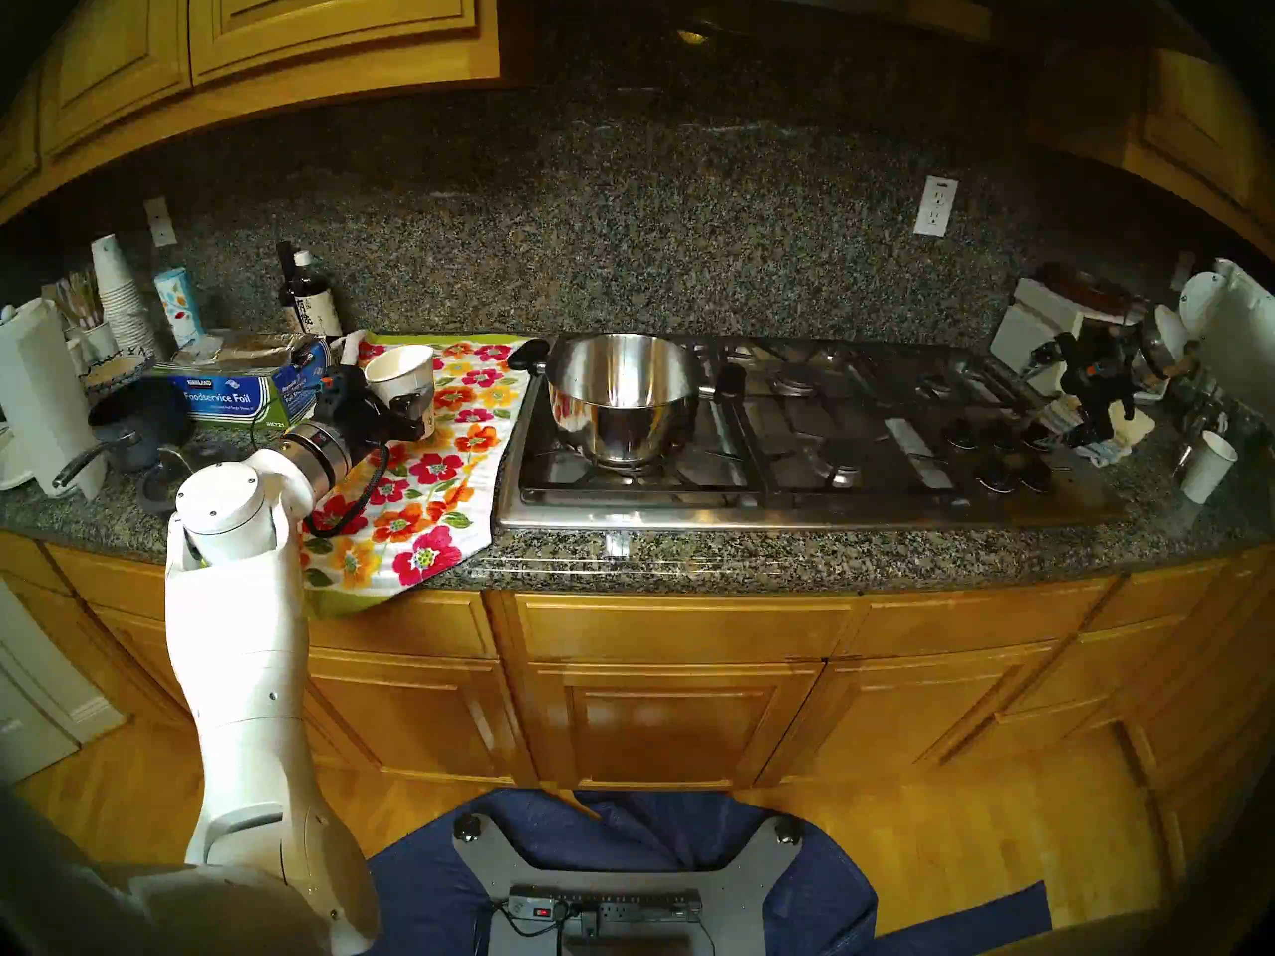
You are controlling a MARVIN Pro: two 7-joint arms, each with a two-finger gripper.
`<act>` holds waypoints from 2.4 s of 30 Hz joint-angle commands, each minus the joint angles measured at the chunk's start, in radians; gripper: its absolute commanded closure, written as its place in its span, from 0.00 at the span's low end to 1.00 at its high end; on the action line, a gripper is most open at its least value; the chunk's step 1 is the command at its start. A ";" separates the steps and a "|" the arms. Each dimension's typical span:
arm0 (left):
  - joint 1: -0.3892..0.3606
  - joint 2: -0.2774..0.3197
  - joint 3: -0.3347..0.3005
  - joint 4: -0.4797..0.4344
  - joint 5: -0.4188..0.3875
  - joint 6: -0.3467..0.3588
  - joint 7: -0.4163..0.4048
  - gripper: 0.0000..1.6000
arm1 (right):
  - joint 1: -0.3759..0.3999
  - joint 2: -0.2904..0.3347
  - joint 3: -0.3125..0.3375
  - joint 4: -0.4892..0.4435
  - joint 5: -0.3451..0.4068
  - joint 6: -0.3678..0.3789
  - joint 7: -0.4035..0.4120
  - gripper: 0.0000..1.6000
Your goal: Pick up the water cup, pour water into the pot, turn on the stove
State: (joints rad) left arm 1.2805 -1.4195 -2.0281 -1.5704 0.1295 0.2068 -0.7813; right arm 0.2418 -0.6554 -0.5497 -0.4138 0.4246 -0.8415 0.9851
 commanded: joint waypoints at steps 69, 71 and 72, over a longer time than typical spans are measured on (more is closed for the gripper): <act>-0.362 0.145 0.360 0.007 0.082 0.114 0.032 0.63 | 0.028 -0.004 0.008 0.011 0.002 -0.005 0.001 0.00; -0.380 0.146 0.370 0.019 0.085 0.117 0.027 0.63 | 0.028 -0.004 0.008 0.011 0.002 -0.005 0.001 0.00; -0.380 0.148 0.374 0.018 0.084 0.117 0.027 0.63 | 0.028 -0.004 0.008 0.011 0.002 -0.005 0.001 0.00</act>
State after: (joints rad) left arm 1.0085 -1.2794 -1.6665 -1.5386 0.2119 0.3246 -0.7496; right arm 0.2390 -0.6588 -0.5498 -0.4081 0.4256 -0.8439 0.9830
